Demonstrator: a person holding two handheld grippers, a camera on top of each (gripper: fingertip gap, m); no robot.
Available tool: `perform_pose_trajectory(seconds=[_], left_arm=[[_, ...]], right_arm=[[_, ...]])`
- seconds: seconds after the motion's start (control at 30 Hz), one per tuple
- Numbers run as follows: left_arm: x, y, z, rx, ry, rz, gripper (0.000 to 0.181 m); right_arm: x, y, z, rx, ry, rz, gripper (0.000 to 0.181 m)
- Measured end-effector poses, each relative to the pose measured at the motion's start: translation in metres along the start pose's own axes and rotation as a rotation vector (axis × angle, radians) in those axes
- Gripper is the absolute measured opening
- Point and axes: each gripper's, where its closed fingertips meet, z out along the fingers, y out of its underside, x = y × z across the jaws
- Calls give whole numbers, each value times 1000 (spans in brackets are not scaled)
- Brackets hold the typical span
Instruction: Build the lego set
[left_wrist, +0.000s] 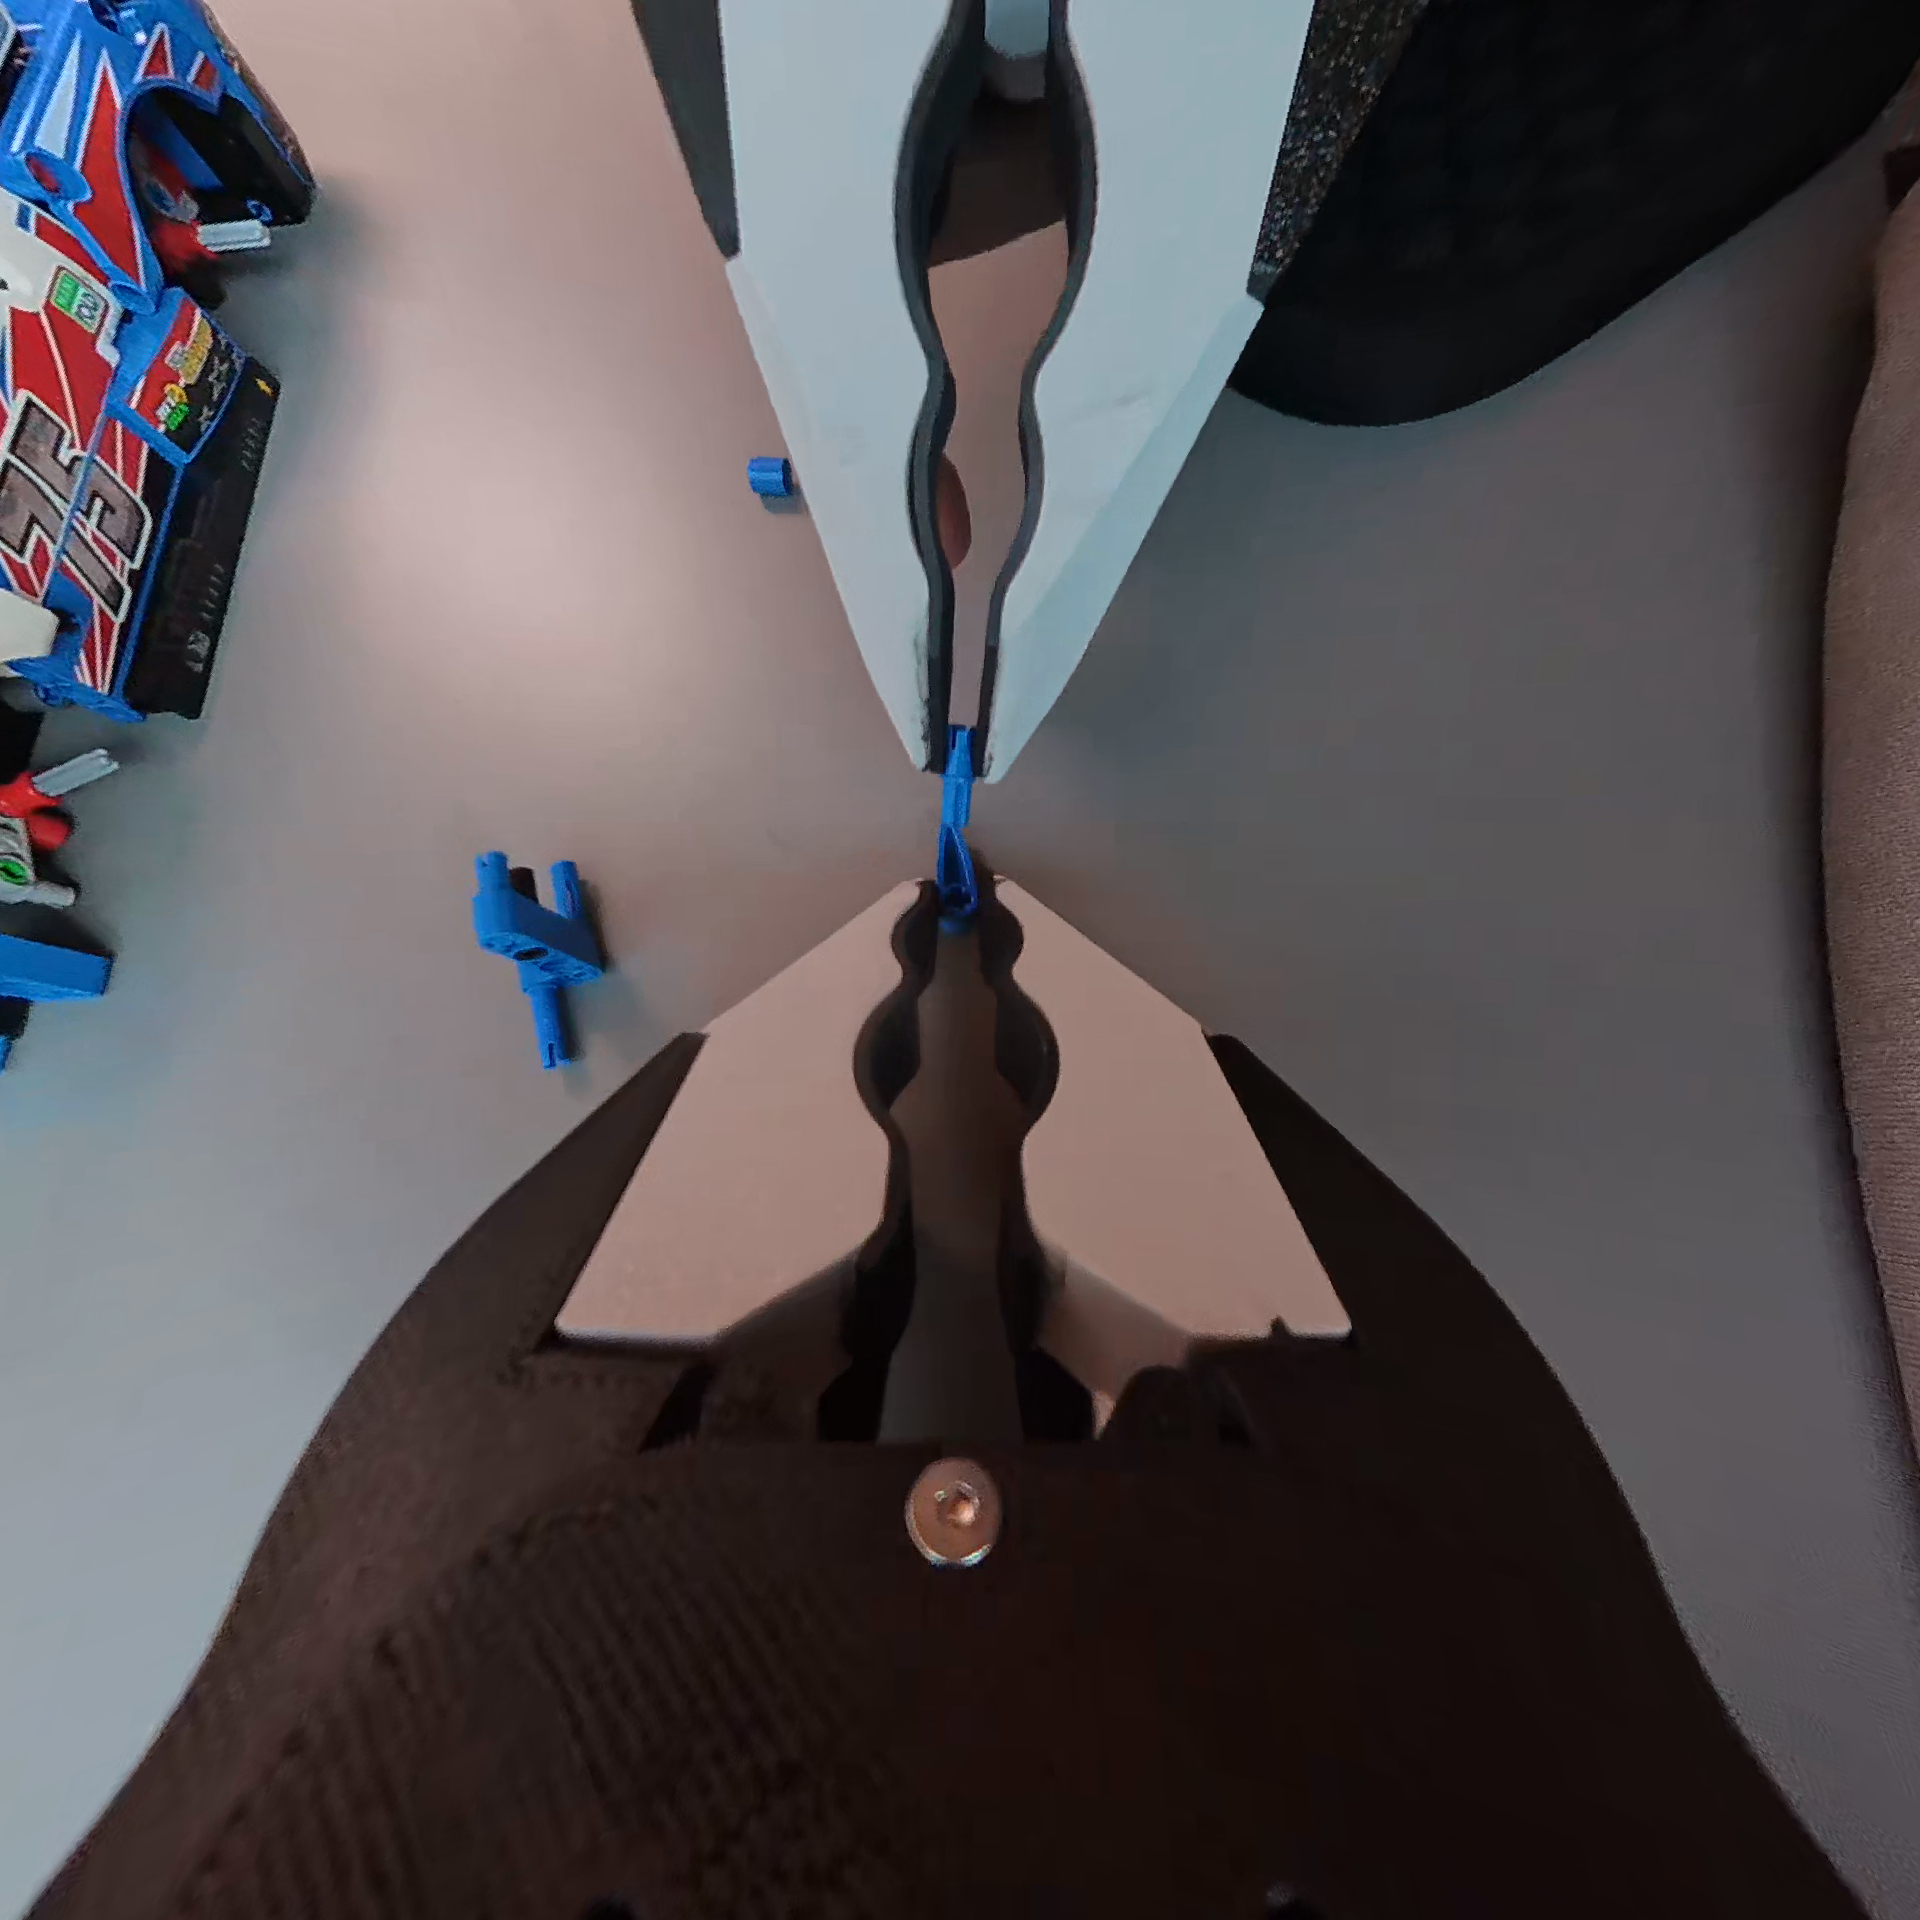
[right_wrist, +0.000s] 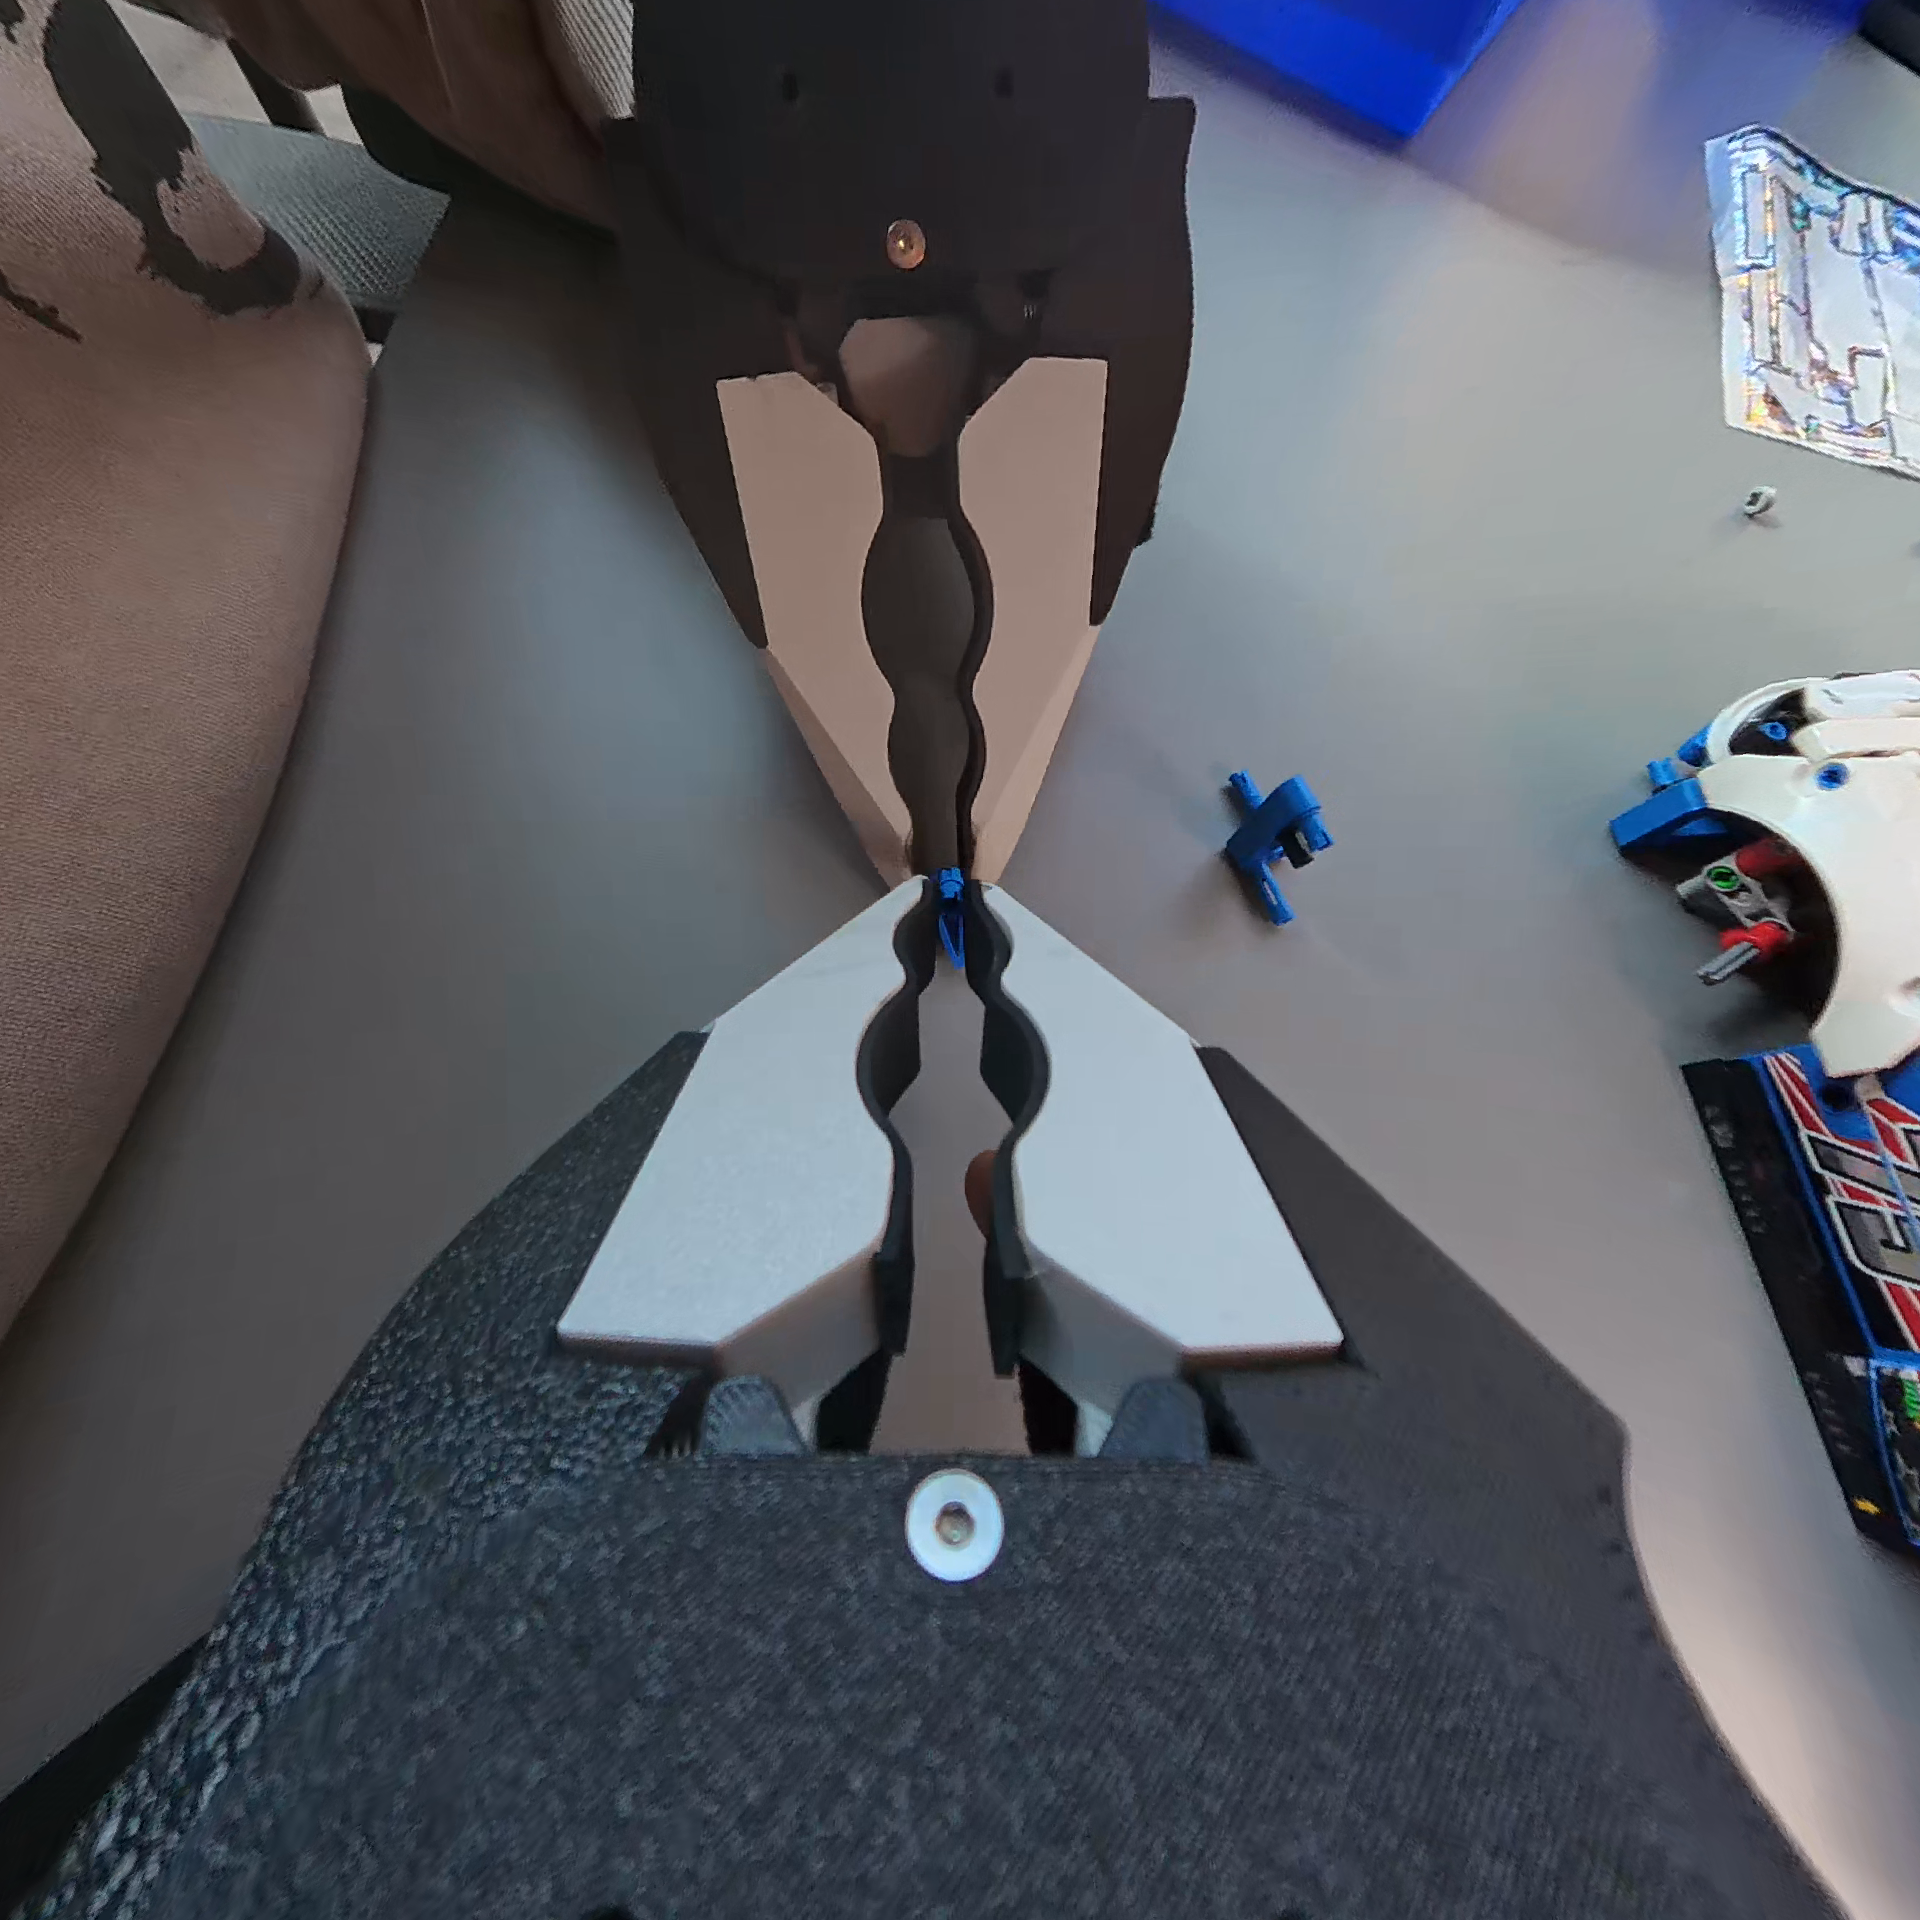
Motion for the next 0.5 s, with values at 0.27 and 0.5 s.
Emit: perform_pose_trajectory(seconds=[0.27, 0.5], left_arm=[[3, 0, 0, 14, 21, -15, 5], [4, 3, -5, 8, 42, -34, 12]], right_arm=[[-3, 8, 15, -142, -51, -15, 2], [-3, 7, 20, -270, -103, -16, 2]])
